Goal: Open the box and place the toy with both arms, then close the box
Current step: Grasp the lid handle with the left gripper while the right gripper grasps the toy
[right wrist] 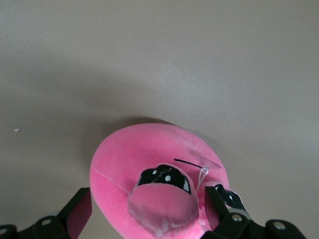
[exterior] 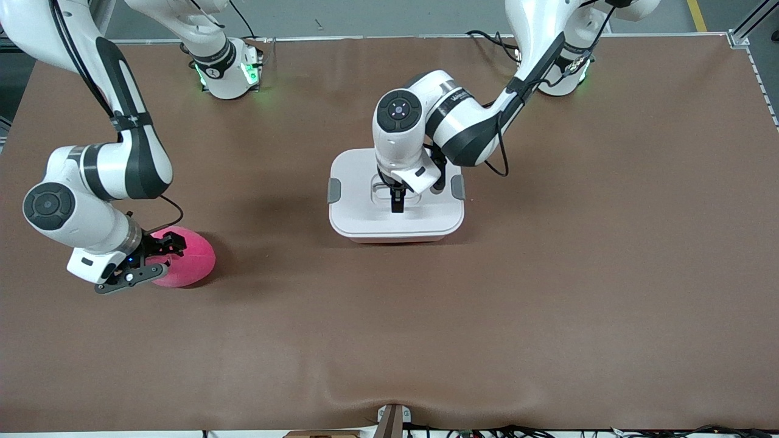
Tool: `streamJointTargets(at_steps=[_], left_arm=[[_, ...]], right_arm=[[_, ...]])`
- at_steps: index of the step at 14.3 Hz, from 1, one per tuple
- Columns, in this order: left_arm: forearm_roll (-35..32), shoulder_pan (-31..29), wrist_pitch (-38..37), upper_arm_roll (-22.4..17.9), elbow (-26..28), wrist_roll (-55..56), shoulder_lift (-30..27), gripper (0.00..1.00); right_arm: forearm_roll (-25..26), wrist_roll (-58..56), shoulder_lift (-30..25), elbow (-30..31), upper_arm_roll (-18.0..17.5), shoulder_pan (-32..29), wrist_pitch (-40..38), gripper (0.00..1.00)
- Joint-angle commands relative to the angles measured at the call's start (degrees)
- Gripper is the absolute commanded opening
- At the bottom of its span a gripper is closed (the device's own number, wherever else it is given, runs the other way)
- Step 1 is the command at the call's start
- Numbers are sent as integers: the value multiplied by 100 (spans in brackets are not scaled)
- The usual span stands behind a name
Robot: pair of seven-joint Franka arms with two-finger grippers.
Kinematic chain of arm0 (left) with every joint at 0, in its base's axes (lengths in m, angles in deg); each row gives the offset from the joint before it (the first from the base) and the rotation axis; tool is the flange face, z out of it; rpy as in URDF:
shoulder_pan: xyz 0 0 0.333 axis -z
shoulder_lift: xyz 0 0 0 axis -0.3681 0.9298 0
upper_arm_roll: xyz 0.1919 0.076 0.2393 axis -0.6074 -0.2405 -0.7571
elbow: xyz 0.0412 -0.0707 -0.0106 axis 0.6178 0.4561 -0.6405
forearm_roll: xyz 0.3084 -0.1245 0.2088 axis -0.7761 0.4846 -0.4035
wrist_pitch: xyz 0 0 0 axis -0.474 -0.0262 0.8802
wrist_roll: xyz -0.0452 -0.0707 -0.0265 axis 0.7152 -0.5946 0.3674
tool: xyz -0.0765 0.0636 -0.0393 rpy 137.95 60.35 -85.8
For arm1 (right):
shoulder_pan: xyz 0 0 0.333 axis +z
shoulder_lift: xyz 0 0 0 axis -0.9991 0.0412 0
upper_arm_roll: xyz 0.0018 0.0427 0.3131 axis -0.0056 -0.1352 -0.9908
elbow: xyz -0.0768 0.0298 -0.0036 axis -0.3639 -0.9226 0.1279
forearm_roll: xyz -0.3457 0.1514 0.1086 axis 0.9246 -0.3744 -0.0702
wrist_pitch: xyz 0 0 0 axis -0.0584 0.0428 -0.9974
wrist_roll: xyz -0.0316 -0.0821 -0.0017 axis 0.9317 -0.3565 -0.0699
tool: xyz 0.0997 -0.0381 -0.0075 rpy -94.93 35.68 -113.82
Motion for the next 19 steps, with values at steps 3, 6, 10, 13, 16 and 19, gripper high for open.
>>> streamJointTargets(at_steps=[3, 6, 10, 13, 16, 19], left_arm=[[-157, 32, 71, -10, 55, 124, -15, 65], [-157, 24, 132, -10, 64, 124, -15, 34], [-157, 32, 141, -1, 64, 124, 11, 0], [-149, 32, 141, -1, 55, 124, 20, 0], [-148, 15, 133, 8, 55, 124, -24, 0], [-131, 15, 45, 8, 73, 151, -94, 0]], right_arm=[[200, -14, 43, 109, -61, -87, 76, 100], [200, -14, 96, 171, -70, -70, 93, 100], [200, -66, 140, 180, -70, -70, -3, 78], [200, -242, 140, 171, -70, -87, -223, 57], [200, -260, 131, 154, -70, -87, -232, 12], [200, -251, 131, 162, -79, -70, -302, 0]])
